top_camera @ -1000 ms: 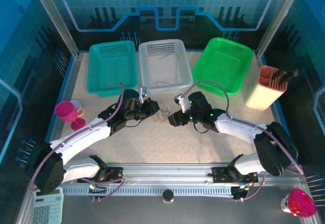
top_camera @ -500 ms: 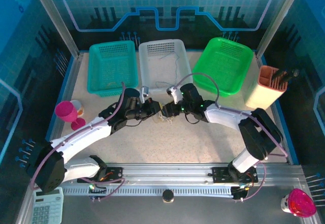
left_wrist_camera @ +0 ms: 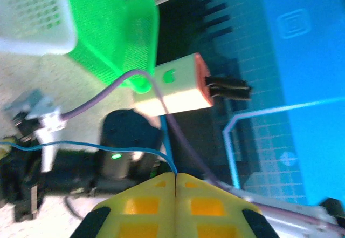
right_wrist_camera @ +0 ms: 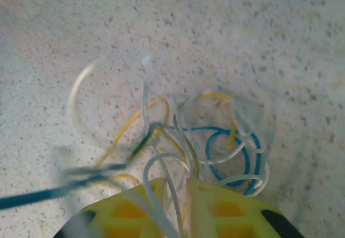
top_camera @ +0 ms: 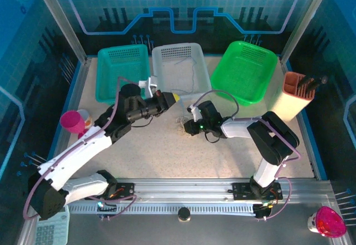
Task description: Untangle the cables
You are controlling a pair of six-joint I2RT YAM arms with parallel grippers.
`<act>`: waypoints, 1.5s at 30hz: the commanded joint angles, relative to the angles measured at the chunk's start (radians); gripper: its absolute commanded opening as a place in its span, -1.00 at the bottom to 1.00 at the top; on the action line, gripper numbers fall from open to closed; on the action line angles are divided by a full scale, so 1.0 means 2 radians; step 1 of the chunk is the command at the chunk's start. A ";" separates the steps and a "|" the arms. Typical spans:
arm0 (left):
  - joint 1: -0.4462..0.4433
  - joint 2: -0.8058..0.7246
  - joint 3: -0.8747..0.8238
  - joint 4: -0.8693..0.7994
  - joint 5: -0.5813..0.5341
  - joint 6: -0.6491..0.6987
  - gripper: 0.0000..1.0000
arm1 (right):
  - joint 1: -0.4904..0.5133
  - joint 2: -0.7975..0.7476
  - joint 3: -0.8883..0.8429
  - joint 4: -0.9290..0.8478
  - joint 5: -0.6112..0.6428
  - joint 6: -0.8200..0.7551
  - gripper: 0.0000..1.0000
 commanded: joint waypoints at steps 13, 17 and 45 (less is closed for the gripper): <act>0.007 -0.019 0.129 -0.011 0.018 -0.001 -1.00 | -0.005 0.014 -0.027 0.029 0.014 0.014 -0.67; 0.008 -0.012 0.157 -0.001 0.026 -0.005 -1.00 | -0.005 0.020 -0.026 0.029 0.015 0.016 -0.67; 0.058 0.082 0.357 -0.004 0.079 -0.006 -1.00 | -0.005 0.030 -0.036 0.035 0.018 0.022 -0.67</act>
